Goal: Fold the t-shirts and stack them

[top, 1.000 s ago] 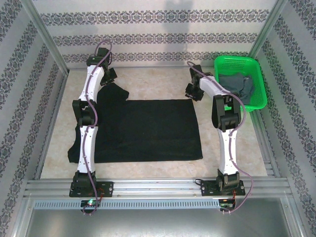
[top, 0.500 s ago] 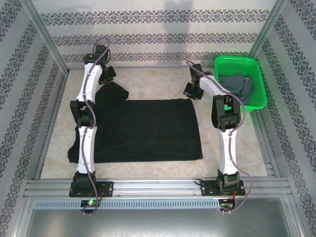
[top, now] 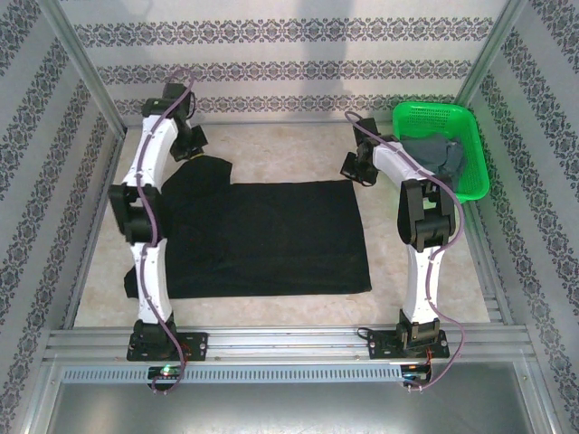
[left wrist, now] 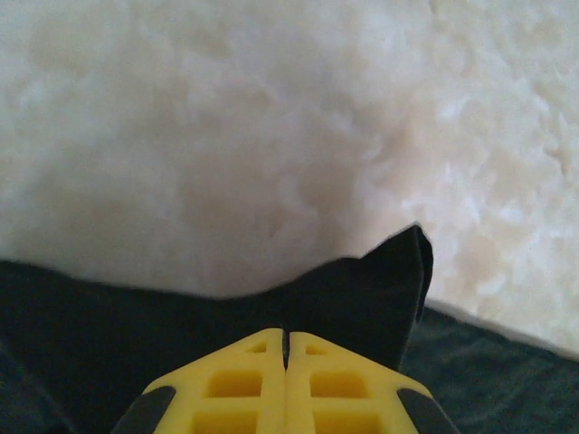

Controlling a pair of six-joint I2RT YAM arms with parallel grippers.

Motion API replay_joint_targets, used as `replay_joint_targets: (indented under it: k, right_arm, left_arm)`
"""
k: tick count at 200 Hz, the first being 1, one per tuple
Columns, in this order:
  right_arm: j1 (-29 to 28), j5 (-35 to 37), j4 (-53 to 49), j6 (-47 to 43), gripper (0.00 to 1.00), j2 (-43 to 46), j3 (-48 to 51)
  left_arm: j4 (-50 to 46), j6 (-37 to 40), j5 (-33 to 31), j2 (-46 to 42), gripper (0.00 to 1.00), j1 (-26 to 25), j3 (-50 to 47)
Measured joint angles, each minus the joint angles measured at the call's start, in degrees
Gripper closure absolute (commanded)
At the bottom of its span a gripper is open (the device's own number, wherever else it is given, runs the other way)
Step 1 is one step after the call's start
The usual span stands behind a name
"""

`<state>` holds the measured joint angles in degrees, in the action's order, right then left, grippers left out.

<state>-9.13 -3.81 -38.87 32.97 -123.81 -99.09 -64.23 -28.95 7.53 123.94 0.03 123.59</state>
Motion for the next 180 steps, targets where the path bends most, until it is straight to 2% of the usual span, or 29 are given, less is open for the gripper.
replay_joint_targets:
  k: [22,55,101,180]
  right_arm:
    - [0.00,-0.13,0.61,0.00,1.00,0.02,1.09]
    - [0.02,-0.33,1.99,-0.46,1.00,0.68,3.34]
    - [0.02,-0.55,4.31,-2.01,1.00,7.26,10.80]
    - [-0.42,-0.07,5.97,-3.37,1.00,19.02,23.67]
  left_arm:
    - [9.03,-1.31,1.01,-11.39,1.00,1.18,-19.50]
    - [20.22,-1.75,1.22,-20.48,1.00,2.38,-35.82]
    - [25.22,-1.70,1.22,-29.20,1.00,2.62,-47.82]
    - [20.39,-3.43,-3.54,-49.75,1.00,2.71,-59.78]
